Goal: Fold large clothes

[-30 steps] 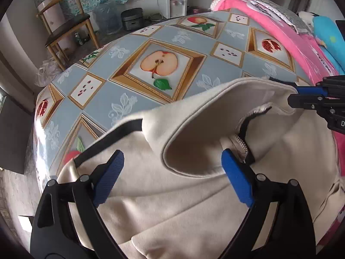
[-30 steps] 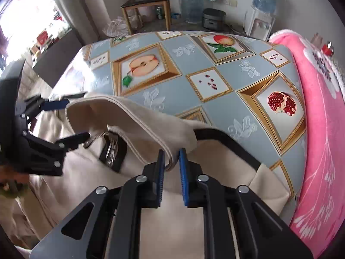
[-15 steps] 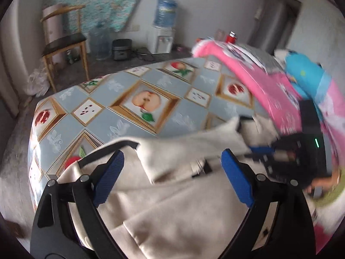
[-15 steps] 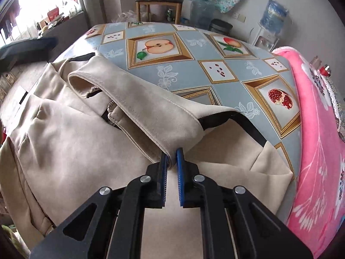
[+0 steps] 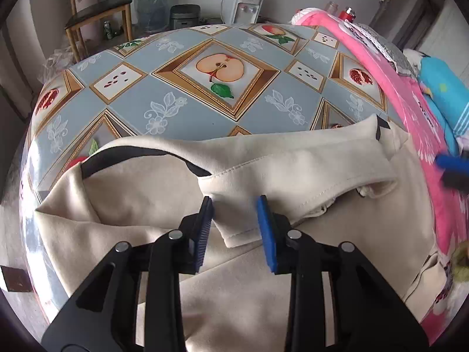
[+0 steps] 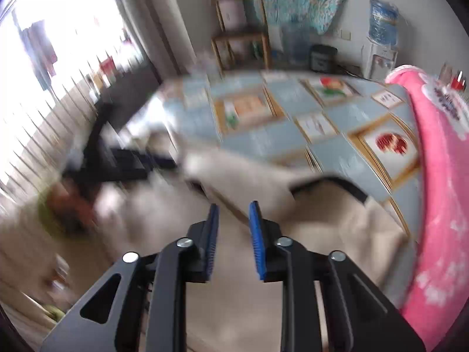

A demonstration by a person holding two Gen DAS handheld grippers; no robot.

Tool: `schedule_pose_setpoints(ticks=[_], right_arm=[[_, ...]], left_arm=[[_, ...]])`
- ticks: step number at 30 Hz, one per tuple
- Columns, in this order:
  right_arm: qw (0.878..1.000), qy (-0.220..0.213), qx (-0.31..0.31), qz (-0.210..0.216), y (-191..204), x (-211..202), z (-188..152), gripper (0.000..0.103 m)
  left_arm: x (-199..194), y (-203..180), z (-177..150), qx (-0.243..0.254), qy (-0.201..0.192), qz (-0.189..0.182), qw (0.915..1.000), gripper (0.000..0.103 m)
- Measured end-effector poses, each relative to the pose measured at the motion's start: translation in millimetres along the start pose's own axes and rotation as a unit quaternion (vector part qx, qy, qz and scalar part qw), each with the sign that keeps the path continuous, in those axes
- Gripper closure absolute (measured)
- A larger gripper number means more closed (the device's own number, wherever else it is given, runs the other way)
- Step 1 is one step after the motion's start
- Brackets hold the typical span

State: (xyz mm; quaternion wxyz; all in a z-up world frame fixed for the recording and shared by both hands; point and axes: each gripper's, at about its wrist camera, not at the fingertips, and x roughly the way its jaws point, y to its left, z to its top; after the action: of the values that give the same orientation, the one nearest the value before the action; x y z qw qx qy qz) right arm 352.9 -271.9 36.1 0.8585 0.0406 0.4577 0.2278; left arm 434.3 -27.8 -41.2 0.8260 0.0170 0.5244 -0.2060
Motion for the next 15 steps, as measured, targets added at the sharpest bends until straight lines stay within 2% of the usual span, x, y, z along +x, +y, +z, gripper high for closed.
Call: schedule_pose_setpoints(ticks=[1, 3, 6, 8, 10, 13, 15], right_arm=[[1.0, -0.011, 0.019, 0.016, -3, 1, 11, 0.08], [0.999, -0.013, 0.042, 0.019, -2, 17, 28, 0.08], [0.997, 0.02, 0.064, 0.037, 1, 73, 42, 0.08], [0.995, 0.056, 0.07, 0.034, 3, 106, 37, 0.08], [0.995, 0.079, 0.059, 0.034, 9, 122, 27, 0.086], [0.995, 0.073, 0.036, 0.05, 21, 114, 10, 0.086], [0.996, 0.076, 0.02, 0.043, 26, 111, 1, 0.086]], left_arm=[[0, -2, 0, 0.007, 0.002, 0.003, 1.0, 0.074], [-4, -5, -2, 0.02, 0.004, 0.006, 0.9998, 0.075], [-7, -7, -9, 0.029, 0.01, 0.0, 0.9995, 0.075], [-13, -4, -13, 0.025, 0.014, -0.01, 0.9995, 0.075], [-21, 0, -16, 0.019, 0.014, -0.024, 0.9994, 0.08], [-46, 5, -17, 0.017, -0.017, -0.048, 0.9986, 0.081], [-58, 2, -11, 0.02, -0.046, -0.069, 0.9964, 0.081]])
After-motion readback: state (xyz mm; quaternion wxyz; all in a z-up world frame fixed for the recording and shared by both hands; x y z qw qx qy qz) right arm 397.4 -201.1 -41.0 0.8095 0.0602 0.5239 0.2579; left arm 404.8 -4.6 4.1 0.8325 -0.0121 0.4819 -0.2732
